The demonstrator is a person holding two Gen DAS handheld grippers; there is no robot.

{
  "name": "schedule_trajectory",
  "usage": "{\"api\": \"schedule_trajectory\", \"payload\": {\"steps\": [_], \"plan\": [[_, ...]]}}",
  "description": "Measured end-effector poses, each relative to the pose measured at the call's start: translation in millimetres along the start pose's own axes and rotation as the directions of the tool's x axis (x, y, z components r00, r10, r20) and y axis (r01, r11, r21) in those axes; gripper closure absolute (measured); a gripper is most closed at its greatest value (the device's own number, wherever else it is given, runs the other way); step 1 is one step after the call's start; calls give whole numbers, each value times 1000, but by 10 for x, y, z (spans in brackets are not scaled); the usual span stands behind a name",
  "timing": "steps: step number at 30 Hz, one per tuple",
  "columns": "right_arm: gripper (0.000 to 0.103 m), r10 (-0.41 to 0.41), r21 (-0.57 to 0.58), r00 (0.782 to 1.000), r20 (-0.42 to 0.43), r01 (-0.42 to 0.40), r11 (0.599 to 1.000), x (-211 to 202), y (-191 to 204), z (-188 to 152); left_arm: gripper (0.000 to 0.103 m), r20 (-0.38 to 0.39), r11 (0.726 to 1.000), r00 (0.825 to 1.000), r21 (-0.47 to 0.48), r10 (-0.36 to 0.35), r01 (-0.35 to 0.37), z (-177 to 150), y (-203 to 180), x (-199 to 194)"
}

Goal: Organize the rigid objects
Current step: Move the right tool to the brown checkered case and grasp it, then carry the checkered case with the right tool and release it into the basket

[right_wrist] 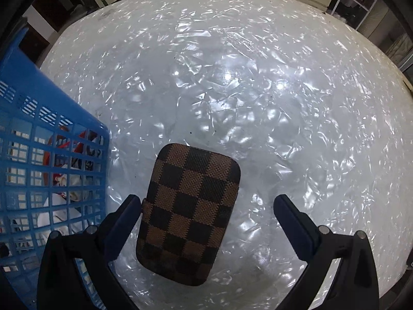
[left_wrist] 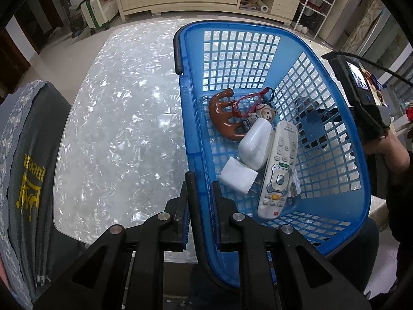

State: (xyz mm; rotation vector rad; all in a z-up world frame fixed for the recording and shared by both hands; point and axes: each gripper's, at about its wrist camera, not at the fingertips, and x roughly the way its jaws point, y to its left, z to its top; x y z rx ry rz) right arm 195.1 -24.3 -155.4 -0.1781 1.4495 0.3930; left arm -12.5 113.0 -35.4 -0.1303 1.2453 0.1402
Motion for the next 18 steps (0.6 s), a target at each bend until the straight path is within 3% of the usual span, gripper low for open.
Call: {"api": "schedule_trajectory", "payload": {"steps": [6,8,10,18], "plan": [[3,-21,-3,999,31,22,1000,-57,71,-191,87,-11,1000,1000,-17,5,-5,-22,-7,32],[15,-55,-69,997,56,58,996,-107,199,-314,87,-15,1000,1000,-22,4,-5,-36,-9,56],[36,-35,-118,996,86,45,992,-197,322,-376,88,-18,999,1000,-32,-1,0,-42,2,72],[36,-20,-122,997,77,29,992,-248,394,-498,88,-17,999,1000,-31,5,-6,-34,12,73]]}}
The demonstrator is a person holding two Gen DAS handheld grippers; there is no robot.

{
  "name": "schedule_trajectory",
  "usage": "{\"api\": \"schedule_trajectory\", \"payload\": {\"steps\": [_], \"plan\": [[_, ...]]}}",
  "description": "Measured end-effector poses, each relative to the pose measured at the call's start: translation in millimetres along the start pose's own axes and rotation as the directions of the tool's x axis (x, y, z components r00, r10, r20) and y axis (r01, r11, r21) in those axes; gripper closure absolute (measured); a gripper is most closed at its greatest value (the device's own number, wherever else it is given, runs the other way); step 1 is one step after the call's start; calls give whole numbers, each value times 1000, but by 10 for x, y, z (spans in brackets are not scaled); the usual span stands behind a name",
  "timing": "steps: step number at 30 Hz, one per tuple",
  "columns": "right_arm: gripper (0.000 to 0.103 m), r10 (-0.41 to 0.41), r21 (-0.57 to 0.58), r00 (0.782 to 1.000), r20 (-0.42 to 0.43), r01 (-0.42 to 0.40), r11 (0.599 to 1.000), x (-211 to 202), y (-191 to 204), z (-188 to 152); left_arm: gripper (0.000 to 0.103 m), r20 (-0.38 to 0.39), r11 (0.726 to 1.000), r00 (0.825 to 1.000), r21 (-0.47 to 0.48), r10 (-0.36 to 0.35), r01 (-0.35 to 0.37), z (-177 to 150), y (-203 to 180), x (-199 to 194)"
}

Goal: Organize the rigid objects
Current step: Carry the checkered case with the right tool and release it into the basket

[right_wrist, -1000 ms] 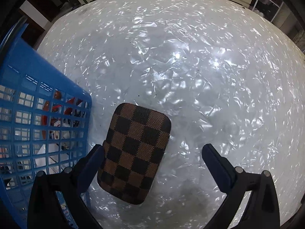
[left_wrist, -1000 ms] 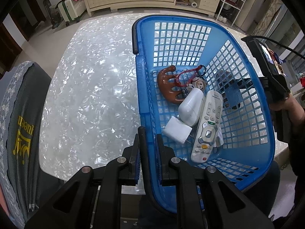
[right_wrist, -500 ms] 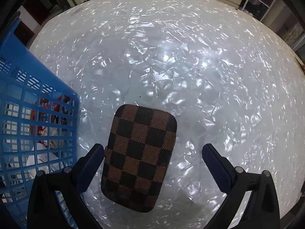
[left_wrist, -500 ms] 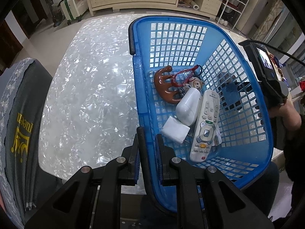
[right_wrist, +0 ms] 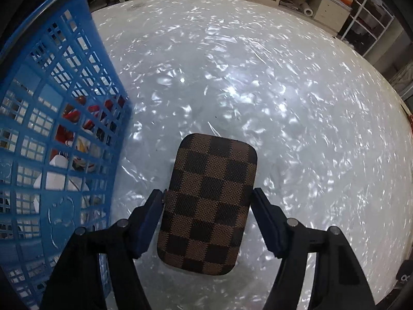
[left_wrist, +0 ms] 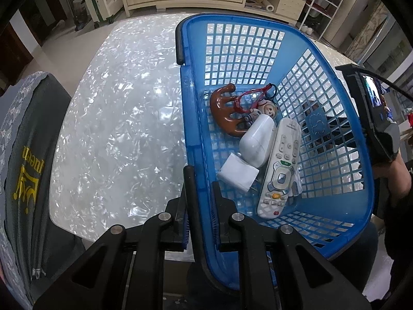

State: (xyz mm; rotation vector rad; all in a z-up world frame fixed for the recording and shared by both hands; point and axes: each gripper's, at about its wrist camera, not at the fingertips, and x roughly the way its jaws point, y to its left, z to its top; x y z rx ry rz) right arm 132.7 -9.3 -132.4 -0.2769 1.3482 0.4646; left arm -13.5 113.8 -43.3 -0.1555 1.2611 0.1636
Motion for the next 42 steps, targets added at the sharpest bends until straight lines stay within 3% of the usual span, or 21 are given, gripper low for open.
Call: {"api": "schedule_trajectory", "payload": {"steps": [15,28,34,42], "plan": [[36,51,-12,990,128,-50,999,-862,-280,-351,88,4,1000,1000,-18,7,-7,9,18,-1],[36,125,-152,957,263,-87,985,-1755,199,-401,89,11,1000,1000,-19,10,-10,15,38,0],[36,170,-247,948,271,-102,964,-1852,574,-362,88,11,1000,1000,-12,17,-17,16,37,2],[36,231,-347,947,225,-143,927,-1620,869,-287,88,12,1000,1000,-11,13,-13,8,38,-6]]}}
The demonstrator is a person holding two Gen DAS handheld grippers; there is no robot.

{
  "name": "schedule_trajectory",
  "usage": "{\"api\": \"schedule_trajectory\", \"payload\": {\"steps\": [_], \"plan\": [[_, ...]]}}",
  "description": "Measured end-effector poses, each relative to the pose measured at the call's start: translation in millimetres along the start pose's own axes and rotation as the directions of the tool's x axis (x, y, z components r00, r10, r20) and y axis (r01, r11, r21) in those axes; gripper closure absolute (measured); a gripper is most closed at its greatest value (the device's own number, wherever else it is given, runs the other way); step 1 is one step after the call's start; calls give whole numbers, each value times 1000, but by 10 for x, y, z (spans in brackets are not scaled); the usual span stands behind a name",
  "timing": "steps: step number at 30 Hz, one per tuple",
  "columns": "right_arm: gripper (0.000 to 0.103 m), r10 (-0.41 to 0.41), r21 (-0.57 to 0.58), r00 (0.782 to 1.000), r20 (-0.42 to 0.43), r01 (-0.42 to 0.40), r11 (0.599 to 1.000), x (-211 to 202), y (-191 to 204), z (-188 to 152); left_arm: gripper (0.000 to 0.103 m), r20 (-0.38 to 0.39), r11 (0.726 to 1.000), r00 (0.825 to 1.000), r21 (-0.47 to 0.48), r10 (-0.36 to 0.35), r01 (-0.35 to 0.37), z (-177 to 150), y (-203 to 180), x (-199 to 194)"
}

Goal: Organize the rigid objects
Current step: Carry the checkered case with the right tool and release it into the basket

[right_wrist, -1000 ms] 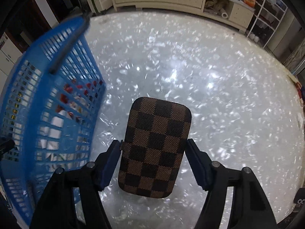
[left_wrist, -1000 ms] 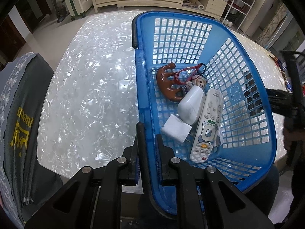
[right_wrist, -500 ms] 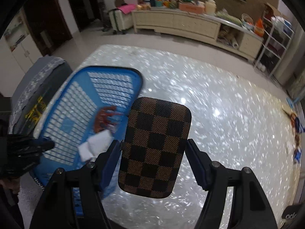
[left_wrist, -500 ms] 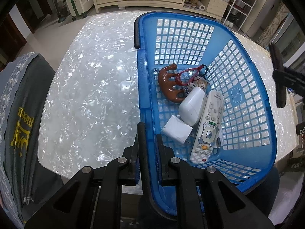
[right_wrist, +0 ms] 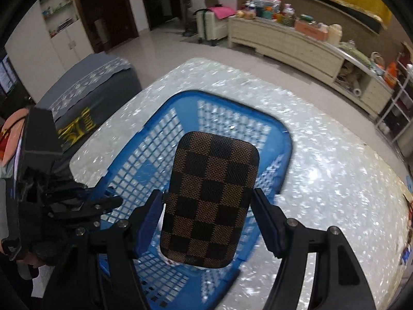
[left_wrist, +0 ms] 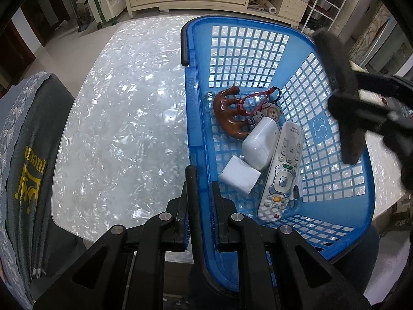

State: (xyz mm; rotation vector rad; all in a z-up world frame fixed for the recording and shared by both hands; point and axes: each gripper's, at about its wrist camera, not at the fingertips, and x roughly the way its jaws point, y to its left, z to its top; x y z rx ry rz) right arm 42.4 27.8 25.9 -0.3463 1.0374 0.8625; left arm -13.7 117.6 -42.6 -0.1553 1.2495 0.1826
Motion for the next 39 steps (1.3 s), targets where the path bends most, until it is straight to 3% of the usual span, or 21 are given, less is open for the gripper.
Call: {"api": "schedule_trajectory", "payload": {"steps": [9,16,24,39], "plan": [[36,-2,-66,999,-47,-1,998,264,92,-37,88,3,1000,1000,-1,-4,4,-5,5,0],[36,20,-46,997,-80,-23,999,400,-14,-112,88,8,1000,1000,2,-9,9,-3,10,-2],[36,-52,-82,996,-67,46,996,490,98,-51,88,10,1000,1000,11,-12,12,20,18,6],[34,-41,-67,998,-57,37,997,512,110,-65,88,23,1000,1000,8,-16,15,11,37,10]]}}
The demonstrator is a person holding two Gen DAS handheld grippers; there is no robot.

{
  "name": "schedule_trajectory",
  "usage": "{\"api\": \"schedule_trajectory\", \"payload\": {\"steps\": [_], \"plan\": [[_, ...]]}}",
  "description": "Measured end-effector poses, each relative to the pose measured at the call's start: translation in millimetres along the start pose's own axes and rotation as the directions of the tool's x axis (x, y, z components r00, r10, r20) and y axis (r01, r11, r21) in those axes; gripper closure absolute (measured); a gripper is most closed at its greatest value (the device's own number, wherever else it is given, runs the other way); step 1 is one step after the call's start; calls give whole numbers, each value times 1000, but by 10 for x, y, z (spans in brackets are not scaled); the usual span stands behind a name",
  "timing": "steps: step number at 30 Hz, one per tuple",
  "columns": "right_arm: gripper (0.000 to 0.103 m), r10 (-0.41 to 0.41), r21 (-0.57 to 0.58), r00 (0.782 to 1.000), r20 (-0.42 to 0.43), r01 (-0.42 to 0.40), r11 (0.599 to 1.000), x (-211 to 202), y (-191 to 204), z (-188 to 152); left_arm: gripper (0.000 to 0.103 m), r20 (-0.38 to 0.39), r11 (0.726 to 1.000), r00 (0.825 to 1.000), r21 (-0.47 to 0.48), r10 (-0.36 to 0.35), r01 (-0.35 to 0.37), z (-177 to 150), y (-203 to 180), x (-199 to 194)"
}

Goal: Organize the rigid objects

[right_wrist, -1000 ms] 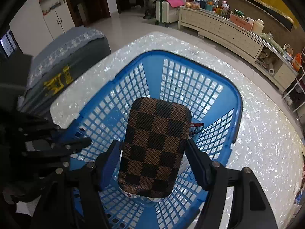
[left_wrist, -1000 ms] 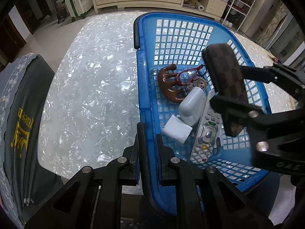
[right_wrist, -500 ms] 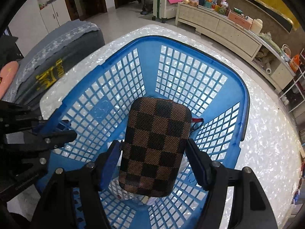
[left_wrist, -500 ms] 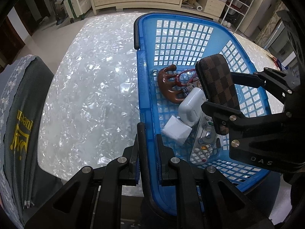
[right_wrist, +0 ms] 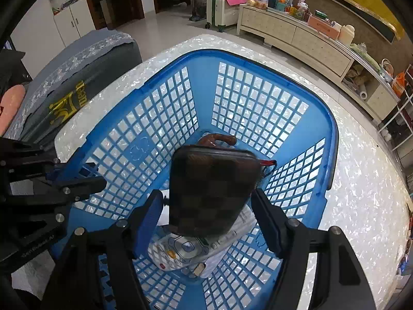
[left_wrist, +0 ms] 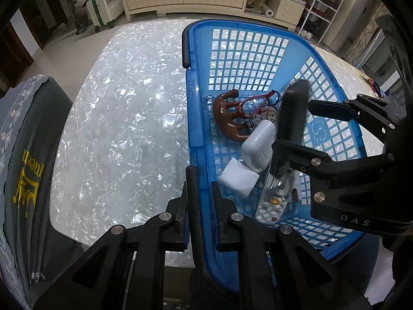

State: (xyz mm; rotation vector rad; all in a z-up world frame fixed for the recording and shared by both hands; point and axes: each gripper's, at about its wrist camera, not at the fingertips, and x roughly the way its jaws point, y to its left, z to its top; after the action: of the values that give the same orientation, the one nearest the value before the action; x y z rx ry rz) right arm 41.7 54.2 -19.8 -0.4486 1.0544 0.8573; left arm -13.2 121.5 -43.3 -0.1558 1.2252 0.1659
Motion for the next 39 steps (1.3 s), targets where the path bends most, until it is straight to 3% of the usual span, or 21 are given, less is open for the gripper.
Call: {"api": "schedule_trajectory", "payload": {"steps": [4,8,11,13,21,27,34,37,39], "plan": [[15,48,1,999,3,-48,999,-1,6,6,88,3,1000,1000,0,1,-1,1,-9,-4],[0,28,19,999,24,-28,999,-63,16,4,88,11,1000,1000,4,5,-5,-11,-12,-12],[0,44,55,998,44,-46,997,-124,-49,-7,88,12,1000,1000,5,6,-7,-10,-13,-12],[0,1,73,998,58,-6,997,-194,-93,-18,88,13,1000,1000,6,6,-6,-11,-18,-15],[0,-29,184,992,119,7,983,-443,-233,-124,88,24,1000,1000,11,14,-14,-18,-26,-20],[0,-84,228,992,99,59,972,-515,-367,-225,88,25,1000,1000,5,18,-18,-17,-32,-28],[0,-88,253,994,60,70,965,-483,-410,-408,88,32,1000,999,5,25,-26,-17,-45,-52],[0,-83,267,995,52,66,961,-464,-410,-443,83,55,1000,998,5,28,-29,1,-45,-117],[0,-93,263,995,38,80,961,-468,-395,-439,65,61,999,997,1,39,-39,19,-45,-141]]}}
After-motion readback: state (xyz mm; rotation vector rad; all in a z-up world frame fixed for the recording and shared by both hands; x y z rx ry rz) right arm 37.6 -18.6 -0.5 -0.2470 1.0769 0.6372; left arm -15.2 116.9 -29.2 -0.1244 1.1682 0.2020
